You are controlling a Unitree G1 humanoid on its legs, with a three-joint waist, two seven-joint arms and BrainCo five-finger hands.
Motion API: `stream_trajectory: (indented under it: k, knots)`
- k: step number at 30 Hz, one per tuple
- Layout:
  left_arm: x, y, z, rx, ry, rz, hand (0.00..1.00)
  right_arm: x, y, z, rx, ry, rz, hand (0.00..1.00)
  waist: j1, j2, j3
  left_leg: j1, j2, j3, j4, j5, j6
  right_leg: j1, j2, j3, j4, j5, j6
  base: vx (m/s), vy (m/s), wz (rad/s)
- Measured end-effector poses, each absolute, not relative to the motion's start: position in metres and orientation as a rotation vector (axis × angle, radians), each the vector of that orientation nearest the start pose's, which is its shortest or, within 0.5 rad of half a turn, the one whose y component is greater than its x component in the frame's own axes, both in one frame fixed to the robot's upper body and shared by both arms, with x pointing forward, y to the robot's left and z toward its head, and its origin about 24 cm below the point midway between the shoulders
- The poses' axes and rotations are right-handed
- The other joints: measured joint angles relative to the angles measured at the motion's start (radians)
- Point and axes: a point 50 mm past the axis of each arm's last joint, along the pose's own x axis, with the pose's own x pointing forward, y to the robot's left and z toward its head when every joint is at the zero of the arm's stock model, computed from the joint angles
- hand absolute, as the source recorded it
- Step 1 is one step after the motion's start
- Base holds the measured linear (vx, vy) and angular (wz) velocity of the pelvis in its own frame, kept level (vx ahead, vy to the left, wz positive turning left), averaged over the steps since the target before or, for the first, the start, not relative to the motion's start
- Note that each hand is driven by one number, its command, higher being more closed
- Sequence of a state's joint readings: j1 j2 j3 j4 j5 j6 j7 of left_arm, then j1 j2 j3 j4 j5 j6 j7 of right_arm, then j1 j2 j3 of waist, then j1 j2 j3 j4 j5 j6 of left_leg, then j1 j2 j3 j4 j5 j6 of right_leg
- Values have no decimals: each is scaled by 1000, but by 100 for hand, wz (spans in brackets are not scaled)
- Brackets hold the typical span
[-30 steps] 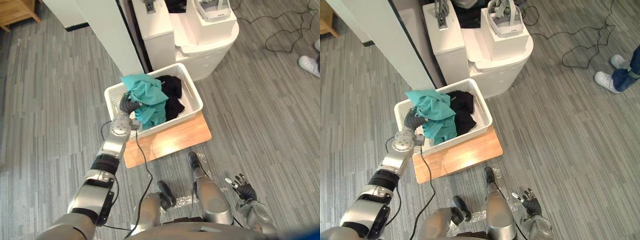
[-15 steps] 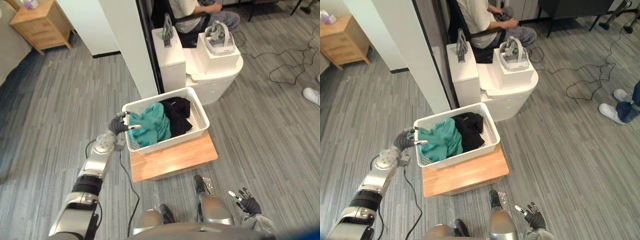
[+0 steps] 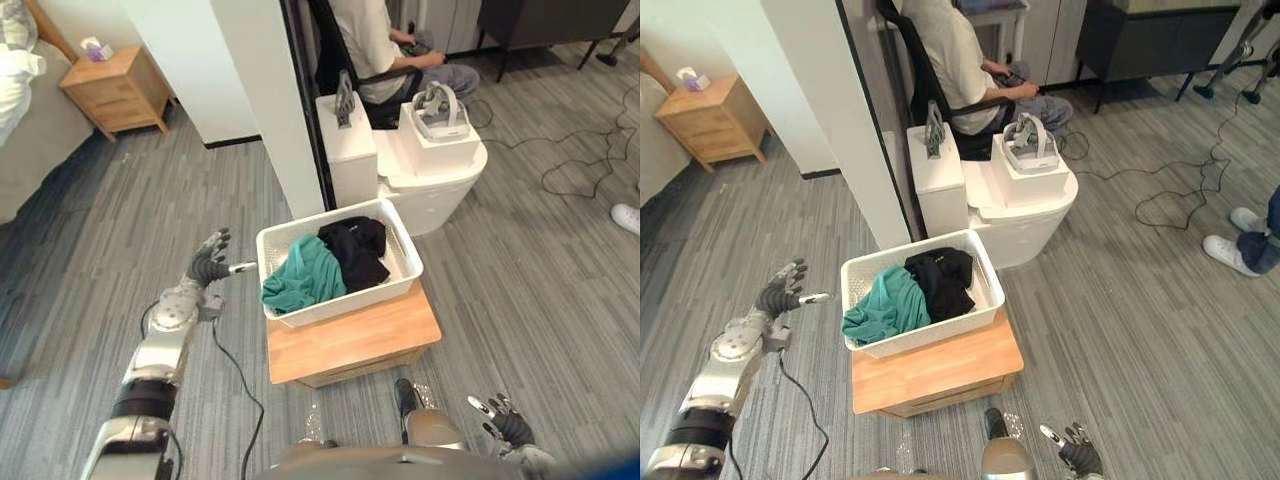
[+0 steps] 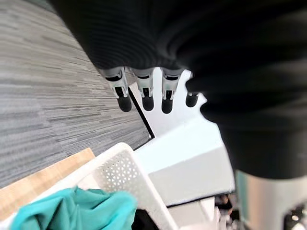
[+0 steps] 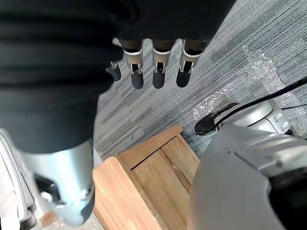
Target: Tidy the bed and pick cloth on bed and put in laundry
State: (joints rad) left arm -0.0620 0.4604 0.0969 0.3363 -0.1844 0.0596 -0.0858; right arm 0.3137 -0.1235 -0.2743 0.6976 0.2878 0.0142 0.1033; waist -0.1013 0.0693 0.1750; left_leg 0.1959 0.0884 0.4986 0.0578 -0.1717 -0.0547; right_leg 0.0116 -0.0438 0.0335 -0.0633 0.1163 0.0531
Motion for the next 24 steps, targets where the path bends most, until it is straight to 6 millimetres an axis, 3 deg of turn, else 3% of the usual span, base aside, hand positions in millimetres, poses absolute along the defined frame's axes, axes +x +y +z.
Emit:
stream_trajectory:
  k: [3, 7, 12, 19, 24]
  knots:
    - [226, 276, -13, 44, 357, 196, 0, 54, -247, -140, 272, 958, -454, 0, 10, -10, -11, 31, -2, -17, -21, 6, 1, 38, 0, -21, -16, -5, 0, 37, -8, 18]
    - [178, 256, -69, -200, 563, 293, 0, 51, -240, -144, 299, 964, -455, 0, 36, -26, -38, 38, -2, -26, -29, 6, 0, 50, 1, -30, -27, -11, 1, 24, -17, 8]
    - [107, 228, -128, -317, 865, 375, 0, 46, -227, -152, 341, 992, -447, 0, 57, -38, -61, 52, -1, -46, -41, 6, -2, 71, 3, -48, -30, -27, 1, 13, -20, 11]
    - [80, 212, -149, -366, 1000, 393, 0, 63, -219, -156, 322, 1003, -373, 0, 65, -37, -69, 68, -1, -58, -53, 9, -6, 84, 5, -57, -32, -31, 2, -7, -14, 3]
    - [72, 202, -158, -372, 1090, 371, 0, 67, -215, -158, 286, 1032, -325, 0, 65, -43, -73, 67, 2, -76, -55, 13, -8, 84, 6, -75, -38, -35, -1, -24, -35, 9]
